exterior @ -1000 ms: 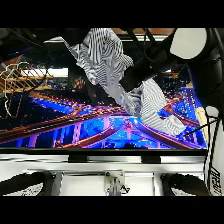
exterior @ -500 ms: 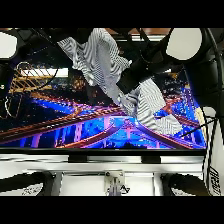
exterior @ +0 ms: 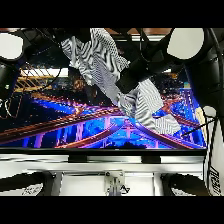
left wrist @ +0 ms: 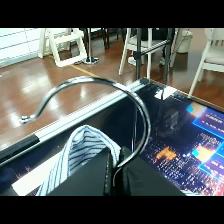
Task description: Fold the shirts.
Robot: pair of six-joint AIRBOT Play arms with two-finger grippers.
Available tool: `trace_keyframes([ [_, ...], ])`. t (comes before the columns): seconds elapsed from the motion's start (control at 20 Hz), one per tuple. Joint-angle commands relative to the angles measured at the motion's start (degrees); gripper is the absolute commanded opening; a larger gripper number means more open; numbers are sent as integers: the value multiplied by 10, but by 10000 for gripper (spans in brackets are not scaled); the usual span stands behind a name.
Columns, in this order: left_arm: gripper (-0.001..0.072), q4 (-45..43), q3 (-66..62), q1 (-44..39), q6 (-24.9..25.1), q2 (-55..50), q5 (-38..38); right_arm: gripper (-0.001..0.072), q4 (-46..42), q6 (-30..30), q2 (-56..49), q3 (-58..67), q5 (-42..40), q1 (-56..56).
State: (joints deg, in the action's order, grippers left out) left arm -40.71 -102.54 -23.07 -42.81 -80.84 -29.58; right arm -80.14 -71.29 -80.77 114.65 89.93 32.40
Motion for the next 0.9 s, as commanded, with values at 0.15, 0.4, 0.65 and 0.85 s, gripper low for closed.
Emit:
trace_keyframes([
  [0.15, 66, 1, -1, 19, -1, 11, 22, 440, 7, 7, 0, 0, 9, 0],
  [0.4, 66, 1, -1, 41, -1, 19, 19, 444, 6, 17, 18, 0, -16, 0],
  [0.65, 66, 1, -1, 43, -1, 18, 19, 443, 49, 26, 32, 0, -78, 0],
  [0.85, 66, 2, -1, 44, -1, 19, 19, 442, 77, 19, 31, 0, -79, 0],
])
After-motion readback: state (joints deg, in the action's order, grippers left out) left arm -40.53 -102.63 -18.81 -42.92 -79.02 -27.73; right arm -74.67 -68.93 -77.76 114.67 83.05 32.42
